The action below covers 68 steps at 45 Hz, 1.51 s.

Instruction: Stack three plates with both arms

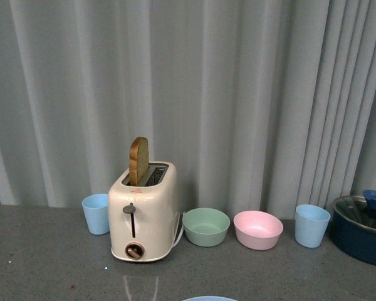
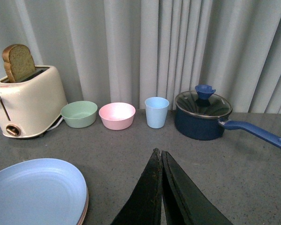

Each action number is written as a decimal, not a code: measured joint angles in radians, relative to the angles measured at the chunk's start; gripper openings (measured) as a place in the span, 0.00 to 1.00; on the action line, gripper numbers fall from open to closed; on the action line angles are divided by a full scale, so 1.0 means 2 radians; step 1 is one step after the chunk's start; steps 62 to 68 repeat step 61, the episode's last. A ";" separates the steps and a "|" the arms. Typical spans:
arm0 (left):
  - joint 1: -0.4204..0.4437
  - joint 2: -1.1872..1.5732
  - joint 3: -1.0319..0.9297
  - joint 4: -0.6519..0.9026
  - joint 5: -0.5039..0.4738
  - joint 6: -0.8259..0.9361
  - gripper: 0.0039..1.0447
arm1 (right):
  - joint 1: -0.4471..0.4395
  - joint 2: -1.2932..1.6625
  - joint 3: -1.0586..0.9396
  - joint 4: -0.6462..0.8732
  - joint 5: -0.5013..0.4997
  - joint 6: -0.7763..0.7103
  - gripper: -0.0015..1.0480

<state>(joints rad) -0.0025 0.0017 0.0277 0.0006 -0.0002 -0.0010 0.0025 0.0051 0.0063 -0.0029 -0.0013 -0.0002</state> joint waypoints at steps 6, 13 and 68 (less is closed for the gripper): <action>0.000 0.000 0.000 0.000 0.000 0.000 0.94 | 0.000 0.000 0.000 0.000 0.000 0.000 0.03; 0.000 0.000 0.000 0.000 0.000 0.000 0.94 | 0.000 0.000 0.000 0.000 0.000 0.000 0.04; 0.000 0.000 0.000 0.000 0.000 0.000 0.94 | 0.000 0.000 0.000 0.000 0.000 0.000 0.93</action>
